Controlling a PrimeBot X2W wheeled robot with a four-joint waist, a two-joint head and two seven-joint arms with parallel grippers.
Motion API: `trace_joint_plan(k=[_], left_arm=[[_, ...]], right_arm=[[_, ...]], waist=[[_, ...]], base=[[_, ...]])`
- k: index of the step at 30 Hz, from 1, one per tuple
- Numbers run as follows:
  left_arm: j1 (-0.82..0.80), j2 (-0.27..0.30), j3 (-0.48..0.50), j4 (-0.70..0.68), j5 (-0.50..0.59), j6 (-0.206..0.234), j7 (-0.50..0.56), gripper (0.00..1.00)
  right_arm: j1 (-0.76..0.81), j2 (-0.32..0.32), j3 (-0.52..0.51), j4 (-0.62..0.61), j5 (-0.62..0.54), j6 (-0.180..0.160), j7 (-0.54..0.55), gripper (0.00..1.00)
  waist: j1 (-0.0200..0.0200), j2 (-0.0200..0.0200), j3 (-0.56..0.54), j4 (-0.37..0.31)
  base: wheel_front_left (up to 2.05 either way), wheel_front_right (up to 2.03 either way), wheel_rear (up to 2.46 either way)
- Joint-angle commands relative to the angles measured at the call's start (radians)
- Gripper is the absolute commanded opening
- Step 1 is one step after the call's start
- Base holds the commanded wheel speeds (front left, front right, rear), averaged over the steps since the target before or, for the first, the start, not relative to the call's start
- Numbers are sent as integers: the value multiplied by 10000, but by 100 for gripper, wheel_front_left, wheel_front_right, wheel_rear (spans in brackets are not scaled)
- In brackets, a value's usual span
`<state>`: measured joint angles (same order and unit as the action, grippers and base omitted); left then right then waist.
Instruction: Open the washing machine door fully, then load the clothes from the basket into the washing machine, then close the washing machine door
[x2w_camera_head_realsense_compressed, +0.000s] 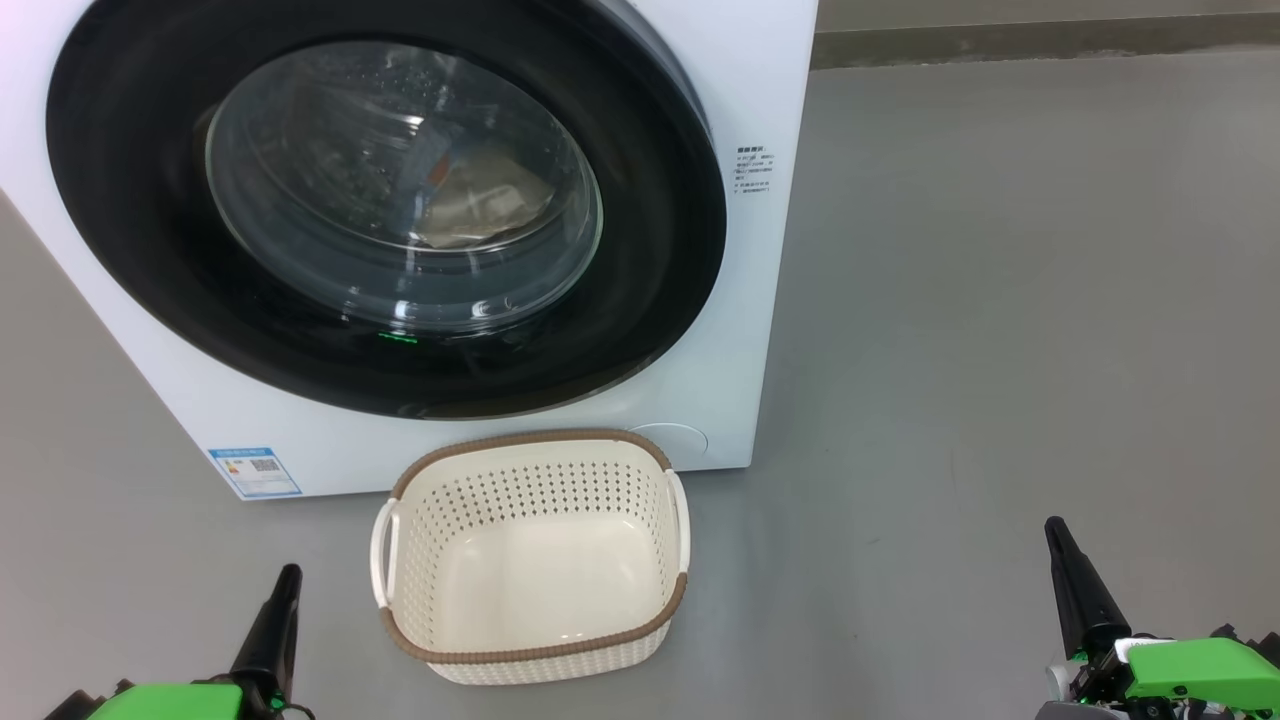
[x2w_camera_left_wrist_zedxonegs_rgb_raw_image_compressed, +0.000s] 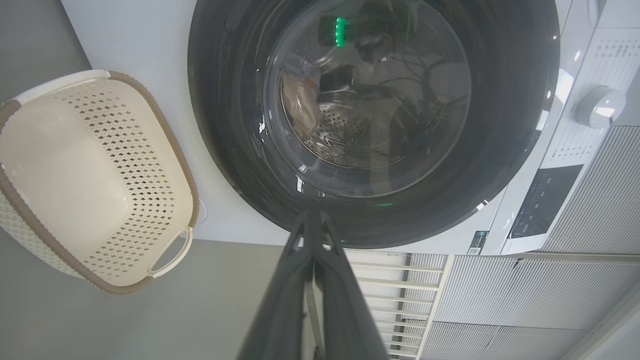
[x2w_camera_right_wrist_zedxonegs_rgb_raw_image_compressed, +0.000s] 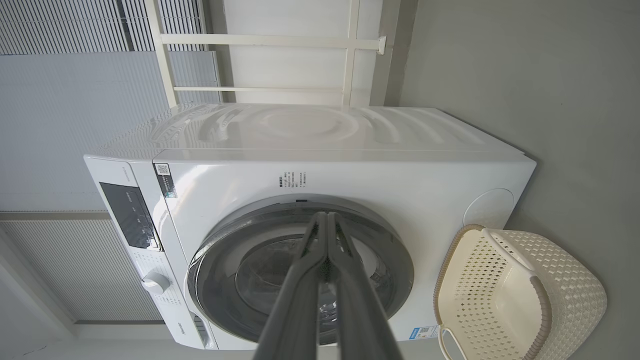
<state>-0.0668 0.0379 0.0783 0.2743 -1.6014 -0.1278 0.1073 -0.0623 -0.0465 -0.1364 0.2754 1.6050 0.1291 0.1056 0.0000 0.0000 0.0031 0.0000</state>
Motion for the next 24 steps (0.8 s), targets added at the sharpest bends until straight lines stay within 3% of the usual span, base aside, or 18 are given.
trace_joint_plan(k=[1,24], left_arm=[[-412,124,357,-294,-70,-29,61,0],[-412,123,356,-294,-71,-29,60,0]], right_arm=[[-457,-37,223,-307,33,16,79,0],[-457,-37,224,-307,34,16,78,0]], waist=[[0,0,0,0],[0,0,0,0]], base=[[0,0,0],[0,0,0]])
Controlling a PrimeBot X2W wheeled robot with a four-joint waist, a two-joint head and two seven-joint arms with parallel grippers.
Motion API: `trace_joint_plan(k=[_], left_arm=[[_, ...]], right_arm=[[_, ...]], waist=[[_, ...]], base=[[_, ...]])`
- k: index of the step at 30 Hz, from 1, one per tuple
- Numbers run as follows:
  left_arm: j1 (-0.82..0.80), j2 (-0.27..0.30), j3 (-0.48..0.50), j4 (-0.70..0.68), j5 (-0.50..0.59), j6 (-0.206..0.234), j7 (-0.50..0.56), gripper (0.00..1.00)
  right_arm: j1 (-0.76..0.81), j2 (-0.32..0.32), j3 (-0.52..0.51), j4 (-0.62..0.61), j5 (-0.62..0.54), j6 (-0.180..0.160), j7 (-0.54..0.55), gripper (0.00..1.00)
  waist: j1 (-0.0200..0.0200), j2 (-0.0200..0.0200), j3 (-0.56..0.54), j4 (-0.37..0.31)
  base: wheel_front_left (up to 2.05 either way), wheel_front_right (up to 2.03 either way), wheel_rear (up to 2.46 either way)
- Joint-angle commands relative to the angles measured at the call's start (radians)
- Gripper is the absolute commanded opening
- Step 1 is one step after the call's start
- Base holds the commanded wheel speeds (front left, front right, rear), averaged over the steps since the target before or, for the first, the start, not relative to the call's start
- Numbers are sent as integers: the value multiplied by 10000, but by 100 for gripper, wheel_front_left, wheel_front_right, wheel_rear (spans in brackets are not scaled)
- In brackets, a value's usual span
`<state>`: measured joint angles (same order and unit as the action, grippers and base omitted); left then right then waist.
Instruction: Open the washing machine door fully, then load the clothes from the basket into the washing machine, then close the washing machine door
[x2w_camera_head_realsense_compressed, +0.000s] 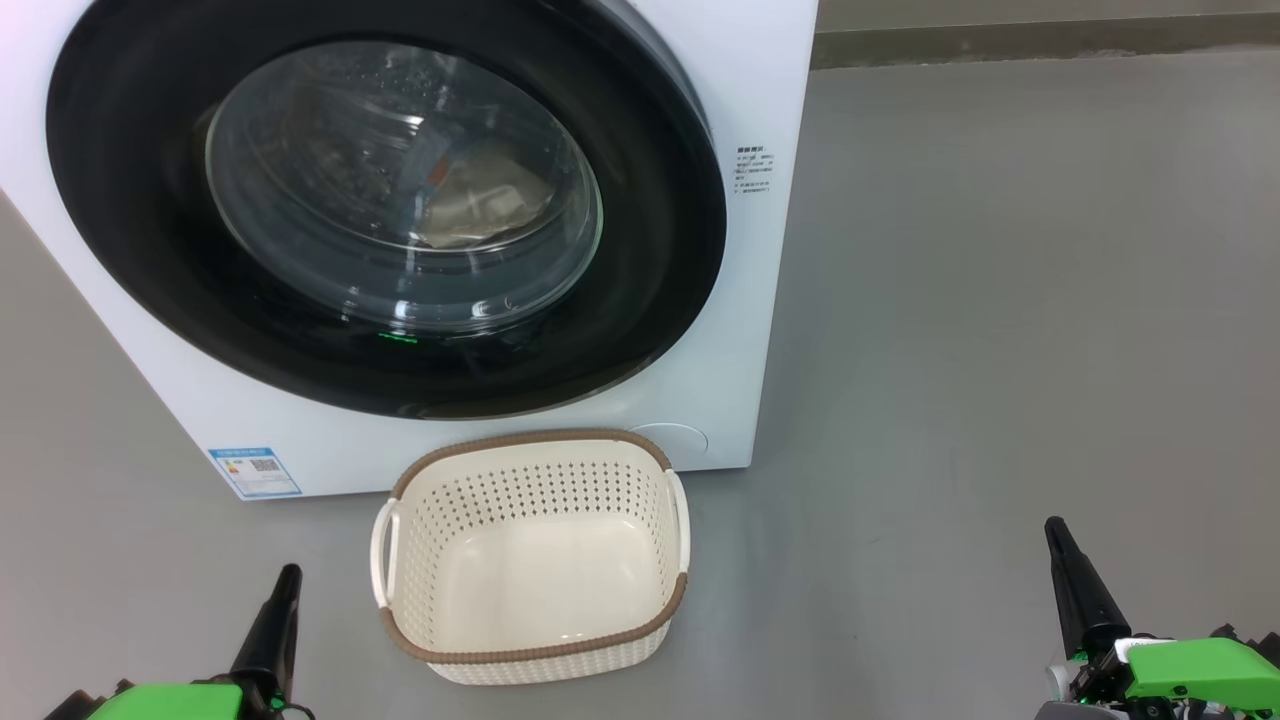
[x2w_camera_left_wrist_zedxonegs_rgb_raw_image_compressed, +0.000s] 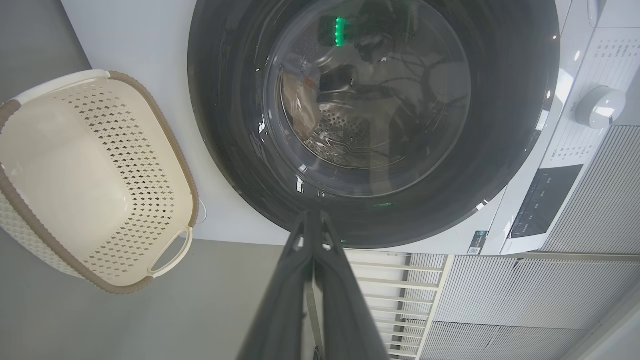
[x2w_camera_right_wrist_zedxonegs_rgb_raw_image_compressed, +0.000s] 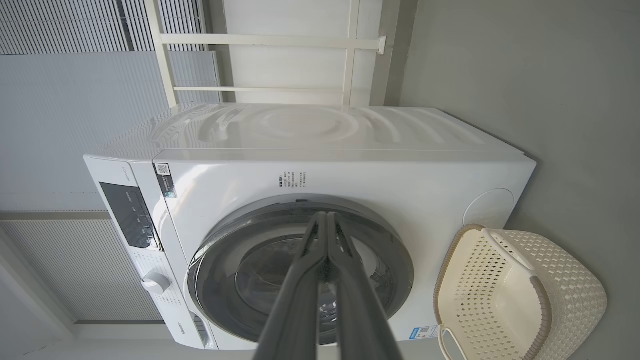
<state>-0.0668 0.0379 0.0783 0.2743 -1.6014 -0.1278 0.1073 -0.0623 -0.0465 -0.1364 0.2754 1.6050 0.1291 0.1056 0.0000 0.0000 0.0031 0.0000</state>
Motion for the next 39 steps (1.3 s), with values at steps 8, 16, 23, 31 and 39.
trace_joint_plan(k=[8,16,23,31,39], left_arm=[[-412,123,356,-294,-71,-29,60,0],[-412,123,355,-294,-72,-29,60,0],[-412,123,355,-294,-72,-29,60,0],[-412,123,355,-294,-72,-29,60,0],[-412,123,355,-294,-72,-29,59,0]], right_arm=[[-457,-37,225,-307,34,16,78,0],[-457,-37,225,-307,35,16,78,0],[-457,-37,225,-307,35,16,77,0],[-457,-37,226,-307,35,16,77,0],[-457,-37,226,-307,35,16,77,0]], waist=[[0,0,0,0],[0,0,0,0],[0,0,0,0],[0,0,0,0],[0,0,0,0]], base=[[0,0,0],[0,0,0],[0,0,0],[0,0,0],[0,0,0]])
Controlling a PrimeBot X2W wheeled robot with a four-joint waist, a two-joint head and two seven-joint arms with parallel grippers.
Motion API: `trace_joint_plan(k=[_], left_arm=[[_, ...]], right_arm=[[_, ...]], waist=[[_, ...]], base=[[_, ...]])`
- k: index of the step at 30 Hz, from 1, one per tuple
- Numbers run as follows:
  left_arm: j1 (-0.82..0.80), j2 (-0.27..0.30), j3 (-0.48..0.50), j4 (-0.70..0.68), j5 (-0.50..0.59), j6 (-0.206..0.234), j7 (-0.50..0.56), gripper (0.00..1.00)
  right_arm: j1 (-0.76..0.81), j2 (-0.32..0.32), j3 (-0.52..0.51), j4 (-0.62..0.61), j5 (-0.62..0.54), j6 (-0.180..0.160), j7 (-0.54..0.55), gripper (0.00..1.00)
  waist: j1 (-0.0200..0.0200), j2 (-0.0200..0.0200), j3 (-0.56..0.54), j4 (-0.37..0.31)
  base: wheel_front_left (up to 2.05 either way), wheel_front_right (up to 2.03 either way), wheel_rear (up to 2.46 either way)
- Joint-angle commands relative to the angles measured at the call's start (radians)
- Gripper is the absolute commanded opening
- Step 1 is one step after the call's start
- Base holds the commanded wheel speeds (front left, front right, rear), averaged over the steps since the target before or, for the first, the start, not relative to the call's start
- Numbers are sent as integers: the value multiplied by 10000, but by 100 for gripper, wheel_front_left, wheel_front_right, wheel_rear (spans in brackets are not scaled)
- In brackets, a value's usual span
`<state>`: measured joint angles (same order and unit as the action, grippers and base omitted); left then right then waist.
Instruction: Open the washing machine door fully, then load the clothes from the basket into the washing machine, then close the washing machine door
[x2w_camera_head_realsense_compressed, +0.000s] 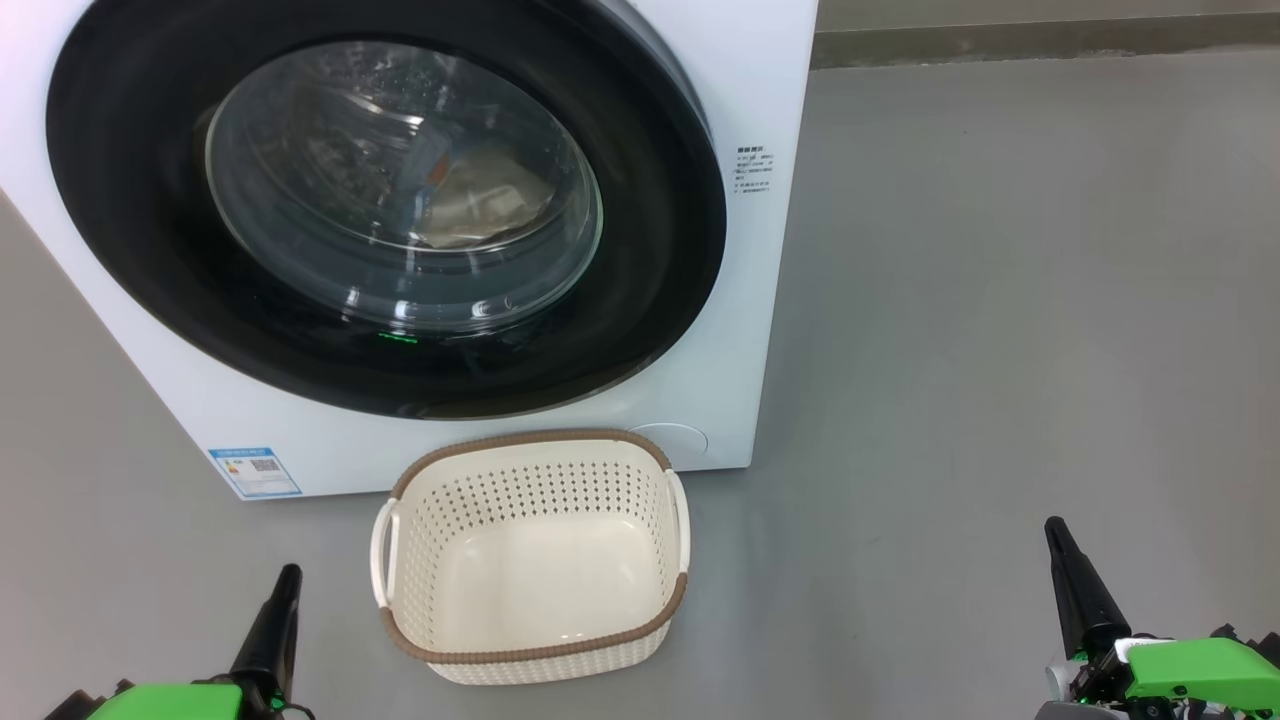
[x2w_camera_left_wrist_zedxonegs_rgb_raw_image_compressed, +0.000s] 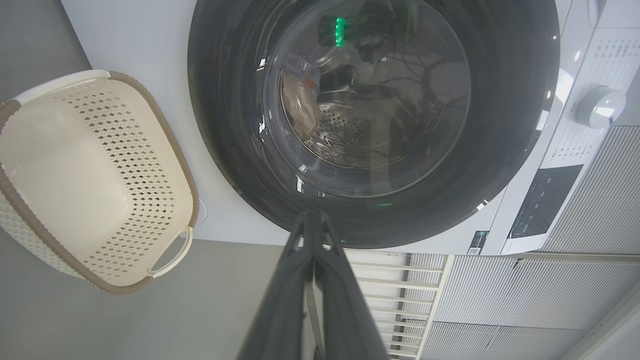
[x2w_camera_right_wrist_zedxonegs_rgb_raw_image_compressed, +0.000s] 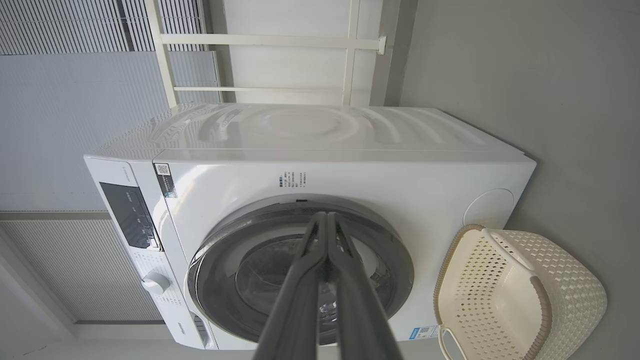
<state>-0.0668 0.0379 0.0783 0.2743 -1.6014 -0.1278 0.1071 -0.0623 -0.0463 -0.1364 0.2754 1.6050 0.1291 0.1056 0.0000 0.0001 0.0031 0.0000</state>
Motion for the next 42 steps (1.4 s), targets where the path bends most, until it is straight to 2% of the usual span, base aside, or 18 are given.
trace_joint_plan(k=[1,42], left_arm=[[-412,123,355,-294,-72,-29,61,0],[-412,123,354,-294,-73,-29,61,0]], right_arm=[[-457,-39,226,-307,35,16,77,0],[-456,-39,227,-307,36,16,76,0]], waist=[[0,-1,0,0],[0,-1,0,0]], base=[[0,0,0],[0,0,0]])
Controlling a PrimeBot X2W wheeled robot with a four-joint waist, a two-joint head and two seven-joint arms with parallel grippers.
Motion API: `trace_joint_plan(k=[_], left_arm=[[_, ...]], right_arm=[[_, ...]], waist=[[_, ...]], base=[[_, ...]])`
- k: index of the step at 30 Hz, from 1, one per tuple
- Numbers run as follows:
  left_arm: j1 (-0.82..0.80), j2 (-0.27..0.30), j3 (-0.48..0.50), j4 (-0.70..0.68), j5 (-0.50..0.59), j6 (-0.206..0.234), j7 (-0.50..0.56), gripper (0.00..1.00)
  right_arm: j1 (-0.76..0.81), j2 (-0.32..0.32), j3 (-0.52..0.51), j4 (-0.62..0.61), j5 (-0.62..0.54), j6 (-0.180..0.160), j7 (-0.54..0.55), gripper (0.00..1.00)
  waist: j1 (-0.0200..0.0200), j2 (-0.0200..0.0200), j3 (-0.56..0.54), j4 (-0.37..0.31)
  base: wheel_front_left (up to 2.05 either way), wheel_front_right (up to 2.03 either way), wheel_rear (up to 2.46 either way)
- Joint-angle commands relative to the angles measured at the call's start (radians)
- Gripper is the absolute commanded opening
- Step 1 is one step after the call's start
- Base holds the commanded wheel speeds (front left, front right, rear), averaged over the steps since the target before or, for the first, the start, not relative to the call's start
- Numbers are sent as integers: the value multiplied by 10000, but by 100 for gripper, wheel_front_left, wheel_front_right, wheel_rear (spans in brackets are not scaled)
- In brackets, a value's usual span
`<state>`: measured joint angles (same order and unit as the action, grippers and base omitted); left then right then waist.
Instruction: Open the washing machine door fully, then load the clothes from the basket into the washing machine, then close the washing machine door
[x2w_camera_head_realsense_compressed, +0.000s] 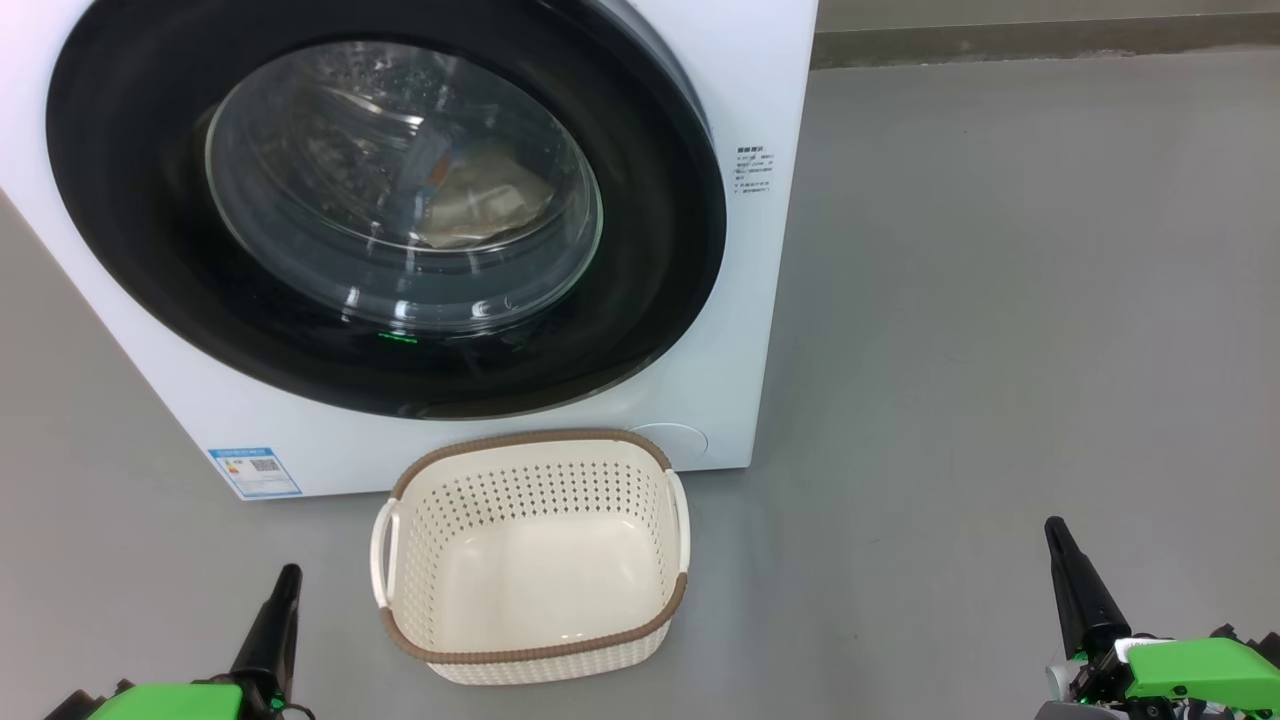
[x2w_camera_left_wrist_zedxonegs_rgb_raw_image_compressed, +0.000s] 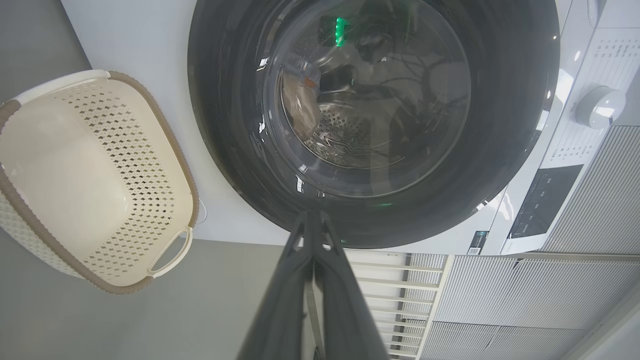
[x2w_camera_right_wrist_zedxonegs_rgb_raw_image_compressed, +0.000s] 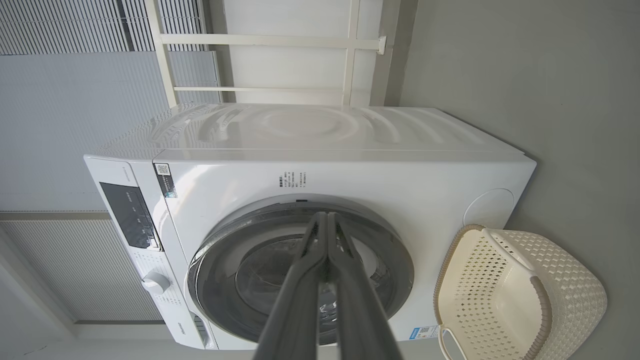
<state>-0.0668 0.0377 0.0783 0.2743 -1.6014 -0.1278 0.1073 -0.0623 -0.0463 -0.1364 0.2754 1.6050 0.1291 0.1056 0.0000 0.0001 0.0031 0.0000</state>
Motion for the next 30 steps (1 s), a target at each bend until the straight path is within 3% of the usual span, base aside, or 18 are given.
trace_joint_plan(k=[1,30], left_arm=[[-412,125,354,-294,-73,-29,59,0],[-412,125,353,-294,-73,-29,58,0]], right_arm=[[-456,-39,227,-307,36,16,76,0],[-456,-39,228,-307,37,16,76,0]], waist=[[0,-1,0,0],[0,-1,0,0]], base=[[0,0,0],[0,0,0]])
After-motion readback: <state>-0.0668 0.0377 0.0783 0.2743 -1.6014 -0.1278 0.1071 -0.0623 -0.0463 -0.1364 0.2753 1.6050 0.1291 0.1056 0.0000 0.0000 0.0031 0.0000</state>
